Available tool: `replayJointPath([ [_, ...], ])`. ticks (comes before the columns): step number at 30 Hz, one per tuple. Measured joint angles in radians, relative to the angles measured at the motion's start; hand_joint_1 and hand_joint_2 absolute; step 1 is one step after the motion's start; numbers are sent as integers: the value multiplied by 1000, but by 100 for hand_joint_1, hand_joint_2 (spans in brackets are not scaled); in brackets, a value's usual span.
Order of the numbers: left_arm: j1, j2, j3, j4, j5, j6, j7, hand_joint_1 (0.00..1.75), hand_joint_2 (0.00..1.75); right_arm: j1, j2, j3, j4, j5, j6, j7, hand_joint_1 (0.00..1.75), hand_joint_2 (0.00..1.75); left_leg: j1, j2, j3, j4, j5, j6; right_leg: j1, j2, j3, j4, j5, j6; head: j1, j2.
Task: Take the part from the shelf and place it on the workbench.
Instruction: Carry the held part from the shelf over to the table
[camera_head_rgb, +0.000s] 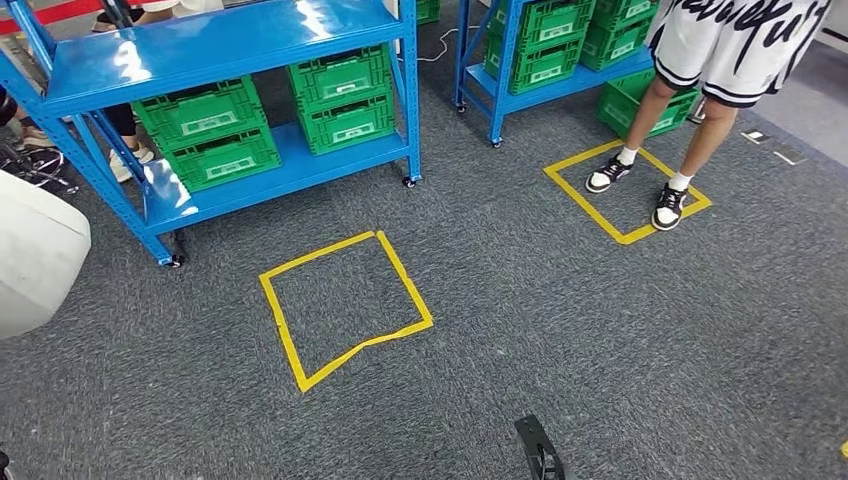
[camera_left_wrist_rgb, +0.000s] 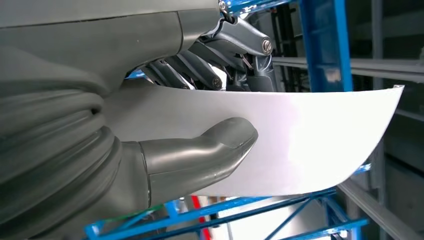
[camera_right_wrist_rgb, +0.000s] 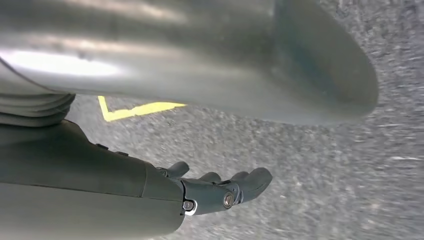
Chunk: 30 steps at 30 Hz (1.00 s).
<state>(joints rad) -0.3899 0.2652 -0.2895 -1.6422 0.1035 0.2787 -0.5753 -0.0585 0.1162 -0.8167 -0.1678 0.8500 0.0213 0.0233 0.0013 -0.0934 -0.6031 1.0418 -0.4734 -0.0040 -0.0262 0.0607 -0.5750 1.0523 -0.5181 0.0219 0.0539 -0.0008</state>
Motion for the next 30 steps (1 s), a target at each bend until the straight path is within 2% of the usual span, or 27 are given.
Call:
replayJointPath([
  [2, 1, 3, 2, 0, 0, -1, -1, 175, 175, 0, 0, 0, 0, 0, 2, 0, 0, 0, 0, -18, -8, -1, 7, -13, 2, -15, -3, 2, 4, -17, 0, 0],
  [3, 1, 6, 3, 0, 1, -2, -2, 175, 175, 0, 0, 0, 0, 0, 2, 0, 0, 0, 0, -16, -12, 1, 7, -18, 1, -26, -3, 0, 7, -24, 0, 0],
  [4, 1, 9, 4, 1, 2, -3, -2, 175, 175, -1, 0, 0, 0, 0, 3, 0, 0, 0, -1, -2, -21, 14, -1, -23, -1, -37, -4, -2, 11, -31, -2, 0],
  [5, 0, 12, 6, 1, 3, -4, -2, 175, 175, -1, 0, -1, 0, 0, 3, 0, 0, 0, -1, 21, -36, 45, -22, -28, -2, -49, -5, -5, 14, -37, -5, 0],
  [7, -2, 14, 6, 2, 6, -6, -2, 175, 175, 0, 0, -1, 0, 0, 4, 1, 0, 0, 1, 70, -85, 160, -87, -37, -1, -73, -10, -6, 17, -43, -9, 0],
  [8, -1, 14, 6, 4, 7, -6, -3, 175, 175, 2, 0, -1, 0, 0, 4, 2, 0, 0, 3, 79, -110, 222, -115, -40, -1, -87, -12, -5, 18, -44, -10, 0],
  [9, 0, 15, 6, 5, 7, -7, -3, 175, 175, 3, 0, -1, 0, 0, 5, 2, 0, 0, 5, 83, -124, 261, -127, -42, 0, -101, -14, -5, 19, -44, -10, 0],
  [10, 0, 15, 7, 7, 8, -7, -3, 175, 175, 4, 0, -1, 0, 0, 6, 3, 0, 0, 7, 87, -119, 265, -122, -43, -1, -116, -15, -5, 19, -44, -10, 0],
  [11, 1, 17, 7, 8, 9, -7, -4, 175, 175, 3, 0, -1, 0, 1, 8, 3, 0, 0, 8, 93, -94, 229, -99, -44, -1, -130, -15, -5, 20, -43, -10, 0],
  [12, 1, 20, 8, 8, 10, -7, -4, 175, 175, 3, 0, -1, 0, 2, 9, 3, 0, 0, 9, 109, -53, 162, -68, -43, -2, -143, -14, -4, 20, -41, -10, 0],
  [14, 1, 24, 11, 3, 15, -7, -7, 175, 175, 2, -1, -1, 0, 5, 13, 2, 0, 0, 2, 152, 18, 34, -31, -36, 2, -165, -12, -4, 20, -33, -10, 0],
  [15, 1, 26, 13, 0, 16, -7, -8, 175, 175, 2, -1, -1, 0, 6, 14, 2, 0, 0, -1, 163, 33, 1, -25, -29, 5, -175, -10, -5, 21, -26, -10, 0],
  [16, 3, 27, 14, -4, 17, -7, -9, 175, 175, 2, -2, -1, 0, 6, 15, 1, 0, 0, -5, 161, 33, -7, -27, -22, 7, -186, -9, -6, 22, -20, -10, 0],
  [17, 5, 29, 15, -8, 17, -7, -9, 175, 175, 1, -2, -1, 0, 7, 15, 0, 0, 0, -5, 146, 29, -7, -23, -13, 8, -198, -7, -9, 24, -14, -9, 0],
  [18, 8, 30, 15, -11, 18, -7, -9, 175, 175, 0, -2, -1, 0, 8, 15, 0, 0, 0, -3, 134, 26, -9, -18, -6, 7, -199, -6, -9, 23, -6, -9, 0],
  [19, 11, 31, 16, -16, 17, -6, -10, 175, 175, -1, -2, -1, 0, 8, 16, -1, 0, 0, -2, 122, 24, -11, -14, 1, 5, -184, -8, -1, 14, 0, -8, 0],
  [20, 13, 31, 16, -21, 15, -4, -9, 175, 175, -1, -2, -1, 0, 10, 16, -1, 0, 0, 0, 112, 23, -14, -9, 8, 3, -155, -19, 25, -5, 4, -7, 0],
  [22, 20, 25, 16, -29, 10, 1, -8, 175, 175, 1, -2, -1, 0, 11, 17, -1, 0, 0, 1, 89, 17, -15, -2, 18, 3, -90, -68, 136, -70, 6, -3, 0],
  [23, 25, 21, 16, -31, 7, 3, -7, 175, 175, 4, -3, 0, 0, 12, 18, 0, 0, 0, -1, 76, 14, -14, 0, 22, 5, -75, -100, 204, -100, 4, -2, 0],
  [24, 31, 17, 16, -32, 4, 4, -6, 175, 175, 6, -3, -1, 0, 12, 18, 0, 0, 0, -2, 62, 10, -13, 2, 24, 8, -69, -124, 253, -114, 2, -2, 0],
  [25, 36, 15, 15, -34, 2, 5, -6, 175, 175, 7, -4, -1, 0, 12, 18, 1, 0, 0, -4, 46, 7, -11, 3, 25, 11, -66, -132, 267, -109, -1, -2, 0],
  [26, 38, 13, 15, -35, 1, 5, -5, 175, 175, 7, -4, -1, 0, 12, 18, 2, 0, 0, -5, 30, 4, -9, 5, 24, 13, -62, -120, 243, -85, -6, -2, 0],
  [27, 40, 12, 15, -37, 0, 5, -4, 175, 175, 7, -4, -1, 0, 12, 18, 3, 0, 0, -6, 15, 3, -6, 5, 23, 14, -53, -92, 184, -49, -11, -2, 0],
  [29, 40, 10, 15, -40, -2, 6, -1, 175, 175, 6, -6, 0, 0, 12, 18, 4, 0, 0, -7, -12, -2, -1, 7, 17, 14, -8, -29, 55, -1, -20, -3, 0],
  [30, 40, 9, 15, -41, -3, 6, 0, 175, 175, 6, -7, 0, 0, 12, 18, 5, 0, 0, -6, -24, -6, 1, 9, 12, 14, 7, -11, 15, 9, -22, -3, 0],
])
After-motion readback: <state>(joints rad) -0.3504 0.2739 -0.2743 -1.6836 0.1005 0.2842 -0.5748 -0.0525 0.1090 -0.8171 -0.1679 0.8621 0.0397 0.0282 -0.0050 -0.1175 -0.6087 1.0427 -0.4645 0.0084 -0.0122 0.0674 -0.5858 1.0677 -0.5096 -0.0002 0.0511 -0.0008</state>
